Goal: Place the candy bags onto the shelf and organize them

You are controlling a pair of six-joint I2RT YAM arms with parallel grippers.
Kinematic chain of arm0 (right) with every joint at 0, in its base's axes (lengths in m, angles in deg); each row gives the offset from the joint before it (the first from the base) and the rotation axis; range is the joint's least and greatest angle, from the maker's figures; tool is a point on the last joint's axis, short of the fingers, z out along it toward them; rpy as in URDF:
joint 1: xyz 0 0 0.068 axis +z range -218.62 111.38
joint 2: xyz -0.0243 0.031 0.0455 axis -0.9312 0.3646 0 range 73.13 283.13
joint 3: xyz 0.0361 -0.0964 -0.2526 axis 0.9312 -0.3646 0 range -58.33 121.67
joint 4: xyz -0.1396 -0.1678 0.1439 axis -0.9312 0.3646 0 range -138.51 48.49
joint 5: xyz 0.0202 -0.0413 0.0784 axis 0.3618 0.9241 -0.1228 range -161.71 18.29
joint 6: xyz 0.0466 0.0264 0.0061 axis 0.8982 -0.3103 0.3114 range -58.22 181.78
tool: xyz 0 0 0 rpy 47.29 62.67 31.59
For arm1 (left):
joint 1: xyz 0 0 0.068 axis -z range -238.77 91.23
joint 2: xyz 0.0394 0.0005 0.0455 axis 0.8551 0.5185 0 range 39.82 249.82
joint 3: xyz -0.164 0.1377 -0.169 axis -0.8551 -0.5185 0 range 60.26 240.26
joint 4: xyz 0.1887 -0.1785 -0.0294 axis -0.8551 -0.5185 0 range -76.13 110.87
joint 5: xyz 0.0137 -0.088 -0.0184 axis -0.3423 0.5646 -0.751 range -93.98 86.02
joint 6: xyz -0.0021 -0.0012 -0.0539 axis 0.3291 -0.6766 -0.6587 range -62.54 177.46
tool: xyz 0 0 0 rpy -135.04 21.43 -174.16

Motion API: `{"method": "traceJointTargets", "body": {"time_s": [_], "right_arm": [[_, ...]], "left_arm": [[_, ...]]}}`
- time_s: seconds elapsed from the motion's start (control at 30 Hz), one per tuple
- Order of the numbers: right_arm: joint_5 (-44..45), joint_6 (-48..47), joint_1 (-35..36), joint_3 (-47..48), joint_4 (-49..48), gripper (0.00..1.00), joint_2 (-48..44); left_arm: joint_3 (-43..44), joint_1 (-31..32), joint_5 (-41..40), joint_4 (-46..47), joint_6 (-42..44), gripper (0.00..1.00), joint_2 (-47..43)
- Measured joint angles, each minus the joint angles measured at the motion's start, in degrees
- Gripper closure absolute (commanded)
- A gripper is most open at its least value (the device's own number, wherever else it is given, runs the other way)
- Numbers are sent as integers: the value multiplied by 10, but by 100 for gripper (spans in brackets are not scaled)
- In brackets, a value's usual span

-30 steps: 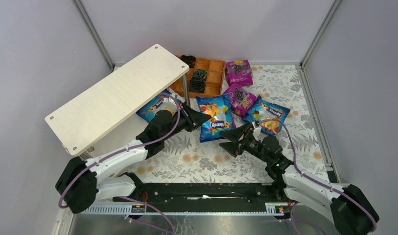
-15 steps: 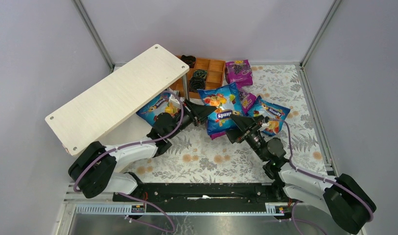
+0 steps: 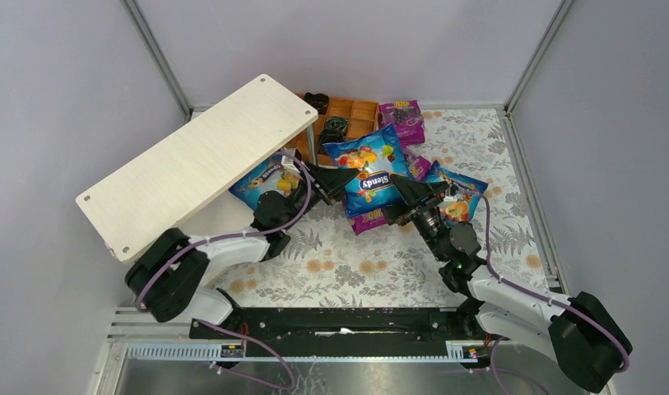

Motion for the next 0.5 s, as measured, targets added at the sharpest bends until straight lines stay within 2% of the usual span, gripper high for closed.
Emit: {"method": "traceJointTargets", "body": {"time_s": [0.1,0.2,0.33,0.5], "right_arm": [[0,-5,0,12,12,2,4],[-3,-8,-2,15,14,9,20],[-12,-12,-5,15,44,14,17],[-2,-53,-5,20,134,17,-63]], "left_arm": [[2,-4,11,68,-43,100,50],[7,-6,24,98,-76,100,91],[7,-8,39,84,-83,100,94],[6,-6,48,16,-49,100,45]]}}
